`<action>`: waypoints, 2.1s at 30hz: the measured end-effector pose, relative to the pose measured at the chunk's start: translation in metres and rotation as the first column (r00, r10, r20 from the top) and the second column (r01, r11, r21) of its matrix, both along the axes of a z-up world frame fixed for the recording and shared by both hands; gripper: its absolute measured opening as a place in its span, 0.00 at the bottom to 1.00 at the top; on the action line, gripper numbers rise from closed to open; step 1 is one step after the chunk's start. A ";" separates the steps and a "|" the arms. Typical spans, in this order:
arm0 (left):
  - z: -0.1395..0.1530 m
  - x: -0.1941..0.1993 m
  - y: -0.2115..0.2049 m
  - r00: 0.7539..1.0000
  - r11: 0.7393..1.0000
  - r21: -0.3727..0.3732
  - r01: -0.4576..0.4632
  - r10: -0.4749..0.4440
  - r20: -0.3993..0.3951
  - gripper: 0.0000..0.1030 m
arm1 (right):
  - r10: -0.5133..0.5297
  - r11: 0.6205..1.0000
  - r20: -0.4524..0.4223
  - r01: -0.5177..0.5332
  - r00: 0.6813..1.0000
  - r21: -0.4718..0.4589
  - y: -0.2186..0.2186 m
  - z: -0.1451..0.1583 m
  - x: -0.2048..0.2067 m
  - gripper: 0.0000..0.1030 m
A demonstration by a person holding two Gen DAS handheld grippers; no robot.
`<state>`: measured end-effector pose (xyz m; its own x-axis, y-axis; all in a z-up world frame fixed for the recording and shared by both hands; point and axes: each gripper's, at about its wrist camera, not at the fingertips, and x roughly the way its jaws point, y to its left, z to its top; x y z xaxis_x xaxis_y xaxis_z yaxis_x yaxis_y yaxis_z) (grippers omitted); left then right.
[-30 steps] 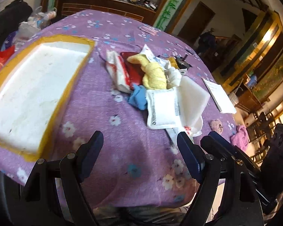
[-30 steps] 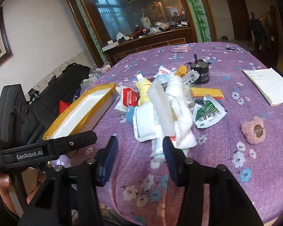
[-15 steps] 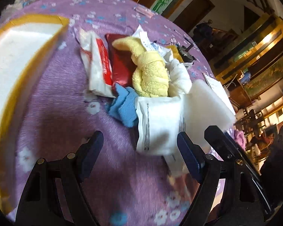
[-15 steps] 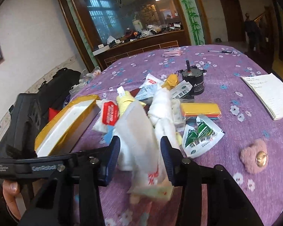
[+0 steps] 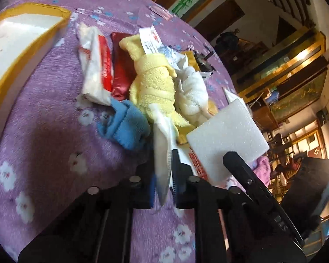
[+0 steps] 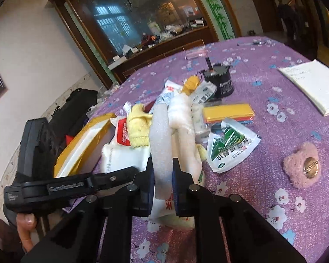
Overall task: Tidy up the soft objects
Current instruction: 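Grasp the white foam sheet with the right tool while the left grasps a white packet, then carry both items into the yellow-rimmed box and open both tools, then grasp the white towel with the right tool while the left grasps the yellow towel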
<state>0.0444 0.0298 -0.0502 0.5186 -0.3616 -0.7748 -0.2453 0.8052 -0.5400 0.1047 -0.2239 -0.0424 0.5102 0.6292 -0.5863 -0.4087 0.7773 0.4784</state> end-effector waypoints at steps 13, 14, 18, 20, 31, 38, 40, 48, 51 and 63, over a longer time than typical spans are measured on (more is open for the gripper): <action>0.067 -0.088 0.079 0.985 0.994 -0.021 -0.104 0.106 0.134 0.08 | 0.128 0.988 0.042 -0.131 0.991 0.086 0.043 0.035 -0.027 0.12; 0.072 -0.094 0.088 0.980 0.990 0.004 -0.140 0.138 0.143 0.08 | 0.164 0.982 0.047 -0.168 0.985 0.089 0.055 0.037 -0.030 0.12; 0.077 -0.117 0.122 0.953 0.960 0.077 -0.270 0.255 0.161 0.08 | 0.324 0.940 0.045 -0.327 0.945 0.093 0.119 0.042 -0.038 0.12; 0.070 -0.131 0.141 0.937 0.942 0.081 -0.326 0.310 0.162 0.09 | 0.370 0.924 0.027 -0.370 0.929 0.090 0.144 0.040 -0.037 0.12; 0.024 -0.130 0.199 0.881 0.883 -0.001 -0.469 0.468 0.064 0.09 | 0.512 0.859 -0.144 -0.509 0.847 0.059 0.259 0.009 -0.022 0.12; 0.002 -0.107 0.208 0.878 0.879 0.004 -0.477 0.476 0.054 0.11 | 0.493 0.868 -0.176 -0.497 0.852 0.025 0.270 -0.001 -0.020 0.13; 0.003 -0.105 0.201 0.885 0.883 0.061 -0.465 0.463 0.046 0.29 | 0.484 0.872 -0.181 -0.489 0.856 0.024 0.259 -0.001 -0.019 0.14; 0.014 -0.095 0.175 0.907 0.865 0.274 -0.421 0.408 0.107 0.55 | 0.457 0.889 -0.083 -0.456 0.886 0.035 0.225 0.023 -0.031 0.54; 0.028 -0.094 0.151 0.918 0.875 0.280 -0.394 0.358 0.171 0.54 | 0.448 0.894 -0.043 -0.445 0.893 0.054 0.202 0.029 -0.039 0.54; 0.048 -0.044 0.027 0.976 0.956 0.266 -0.121 0.065 0.210 0.54 | 0.259 0.966 0.000 -0.259 0.966 -0.023 0.086 0.020 -0.051 0.55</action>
<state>0.0007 0.0566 -0.0018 0.6920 -0.0916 -0.7160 -0.2373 0.9079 -0.3455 0.0536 -0.1374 -0.0228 0.3334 0.7265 -0.6009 -0.5988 0.6554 0.4602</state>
